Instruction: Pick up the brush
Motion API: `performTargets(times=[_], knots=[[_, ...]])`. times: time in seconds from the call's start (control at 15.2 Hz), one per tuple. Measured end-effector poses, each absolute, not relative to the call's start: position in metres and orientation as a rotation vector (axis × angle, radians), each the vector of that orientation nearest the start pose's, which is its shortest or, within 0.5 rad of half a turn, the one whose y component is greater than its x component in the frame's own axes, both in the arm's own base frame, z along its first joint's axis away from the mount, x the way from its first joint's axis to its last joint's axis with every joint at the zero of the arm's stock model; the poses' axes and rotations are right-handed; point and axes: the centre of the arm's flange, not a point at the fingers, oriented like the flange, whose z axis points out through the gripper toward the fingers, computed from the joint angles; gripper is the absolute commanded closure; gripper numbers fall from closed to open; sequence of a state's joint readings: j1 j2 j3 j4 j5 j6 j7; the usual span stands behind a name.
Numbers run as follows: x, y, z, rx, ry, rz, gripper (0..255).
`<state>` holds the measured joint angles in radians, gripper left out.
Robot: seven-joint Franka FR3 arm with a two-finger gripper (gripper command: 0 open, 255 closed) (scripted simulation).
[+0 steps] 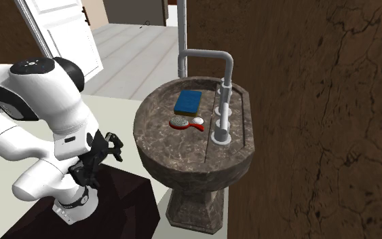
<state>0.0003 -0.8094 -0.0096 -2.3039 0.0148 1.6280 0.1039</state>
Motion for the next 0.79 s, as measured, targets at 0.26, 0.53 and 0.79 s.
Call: performTargets(times=[0.26, 0.53, 0.79], knots=[[0.313, 0.021, 0.621, -3.097, 0.171, -0.189, 0], [0.329, 0.066, 0.614, -3.088, 0.17, -0.158, 0], [0.342, 0.118, 0.605, -3.077, 0.17, -0.125, 0]])
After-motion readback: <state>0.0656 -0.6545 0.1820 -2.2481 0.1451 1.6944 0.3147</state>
